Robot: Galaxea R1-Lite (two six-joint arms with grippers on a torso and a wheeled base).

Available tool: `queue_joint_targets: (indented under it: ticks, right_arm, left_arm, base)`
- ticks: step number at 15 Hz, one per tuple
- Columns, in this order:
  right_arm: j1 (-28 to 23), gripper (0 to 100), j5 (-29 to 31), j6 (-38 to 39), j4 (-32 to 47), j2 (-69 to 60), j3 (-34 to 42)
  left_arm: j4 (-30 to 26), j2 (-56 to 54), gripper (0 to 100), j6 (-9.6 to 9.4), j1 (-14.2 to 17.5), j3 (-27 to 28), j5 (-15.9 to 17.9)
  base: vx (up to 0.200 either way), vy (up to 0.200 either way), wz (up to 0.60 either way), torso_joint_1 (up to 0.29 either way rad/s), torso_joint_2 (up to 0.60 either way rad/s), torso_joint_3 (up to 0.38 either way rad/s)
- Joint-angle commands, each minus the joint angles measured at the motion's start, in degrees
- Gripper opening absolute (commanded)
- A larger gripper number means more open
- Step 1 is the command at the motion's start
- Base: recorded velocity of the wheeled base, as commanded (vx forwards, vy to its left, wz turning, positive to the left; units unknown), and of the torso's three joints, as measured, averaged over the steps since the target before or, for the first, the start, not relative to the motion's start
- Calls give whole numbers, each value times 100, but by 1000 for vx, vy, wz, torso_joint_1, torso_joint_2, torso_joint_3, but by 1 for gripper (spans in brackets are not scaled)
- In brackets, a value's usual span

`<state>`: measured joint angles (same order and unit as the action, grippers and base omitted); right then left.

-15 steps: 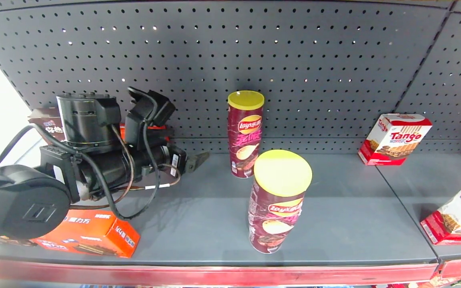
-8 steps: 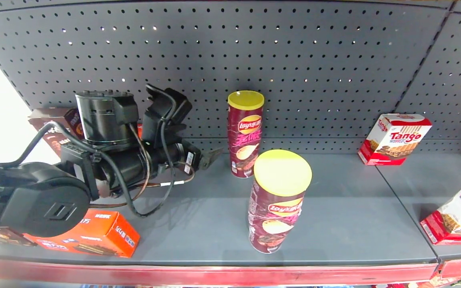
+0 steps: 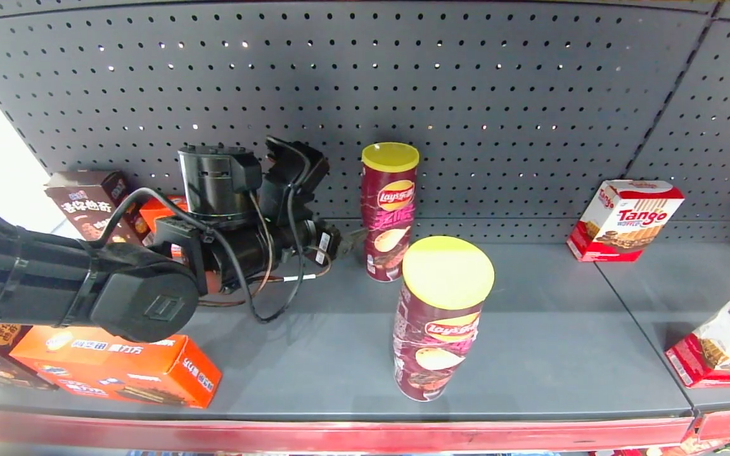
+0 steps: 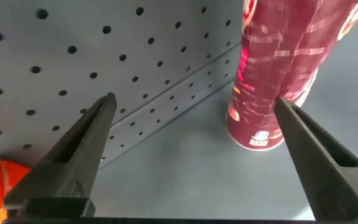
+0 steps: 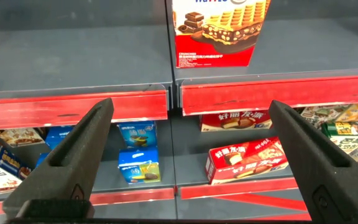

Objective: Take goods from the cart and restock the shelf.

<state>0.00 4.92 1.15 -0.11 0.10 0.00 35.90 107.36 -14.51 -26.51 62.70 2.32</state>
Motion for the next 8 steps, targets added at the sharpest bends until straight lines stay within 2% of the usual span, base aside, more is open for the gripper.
queue_joint_targets:
  ticks: [1, 8]
  right_arm:
    - [0, 100, 0, 0, -7, 8, 0]
    - [0, 100, 0, 0, -7, 8, 0]
  left_arm:
    - [-4, 101, 100, 0, 6, 76, -3]
    - [5, 162, 100, 9, 76, 111, -21]
  base:
    - [0, 0, 0, 0, 0, 0]
    - [0, 0, 0, 0, 0, 0]
